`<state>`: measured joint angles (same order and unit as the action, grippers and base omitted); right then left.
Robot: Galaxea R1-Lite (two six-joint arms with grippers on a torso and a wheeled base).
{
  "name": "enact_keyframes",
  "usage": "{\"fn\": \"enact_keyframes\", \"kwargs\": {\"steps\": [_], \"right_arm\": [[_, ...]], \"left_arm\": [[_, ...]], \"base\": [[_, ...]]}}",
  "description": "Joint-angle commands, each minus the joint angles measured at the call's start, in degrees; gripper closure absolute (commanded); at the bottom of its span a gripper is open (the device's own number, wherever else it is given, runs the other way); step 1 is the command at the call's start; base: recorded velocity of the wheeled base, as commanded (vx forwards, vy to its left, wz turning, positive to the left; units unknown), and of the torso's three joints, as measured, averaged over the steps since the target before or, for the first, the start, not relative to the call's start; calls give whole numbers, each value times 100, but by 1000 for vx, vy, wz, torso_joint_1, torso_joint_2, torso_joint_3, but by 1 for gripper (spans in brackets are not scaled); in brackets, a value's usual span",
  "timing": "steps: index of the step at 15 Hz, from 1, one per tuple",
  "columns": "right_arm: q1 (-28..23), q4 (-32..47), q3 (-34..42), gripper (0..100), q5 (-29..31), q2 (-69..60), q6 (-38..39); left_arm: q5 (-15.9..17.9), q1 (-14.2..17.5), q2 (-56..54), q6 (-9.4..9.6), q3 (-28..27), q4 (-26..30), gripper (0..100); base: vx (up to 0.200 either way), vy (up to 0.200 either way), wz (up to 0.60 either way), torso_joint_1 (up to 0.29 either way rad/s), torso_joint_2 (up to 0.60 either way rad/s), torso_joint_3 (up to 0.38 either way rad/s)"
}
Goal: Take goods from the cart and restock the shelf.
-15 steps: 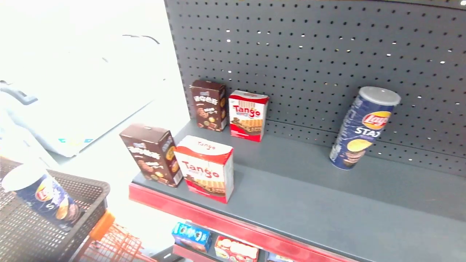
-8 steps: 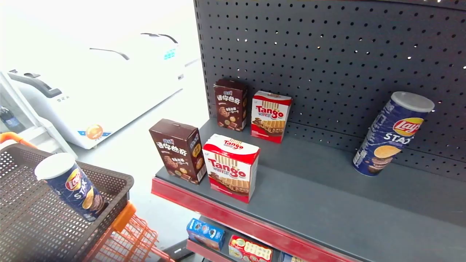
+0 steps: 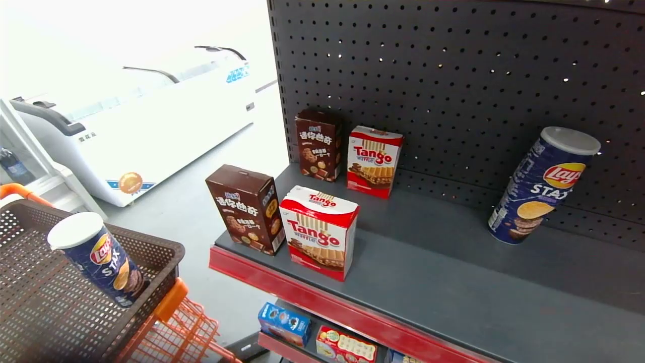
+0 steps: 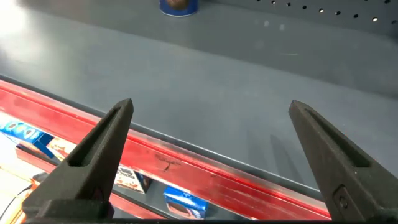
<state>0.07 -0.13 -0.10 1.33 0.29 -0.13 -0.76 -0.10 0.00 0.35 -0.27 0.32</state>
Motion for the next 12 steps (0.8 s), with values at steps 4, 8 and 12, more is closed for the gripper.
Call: {"fn": "enact_keyframes", "kwargs": {"steps": [4, 8, 12], "right_arm": [[1, -4, 1, 0, -1, -3, -4], [1, -4, 1, 0, -1, -3, -4], [1, -4, 1, 0, -1, -3, -4]], "left_arm": [[-443, -34, 1749, -114, -1740, 469, 0], [-1005, -491, 3094, -167, -2012, 417, 0], [-680, 1469, 4781, -299, -1986, -172, 0]], "base": [[0, 0, 0, 0, 0, 0], [0, 0, 0, 0, 0, 0], [0, 0, 0, 0, 0, 0]]}}
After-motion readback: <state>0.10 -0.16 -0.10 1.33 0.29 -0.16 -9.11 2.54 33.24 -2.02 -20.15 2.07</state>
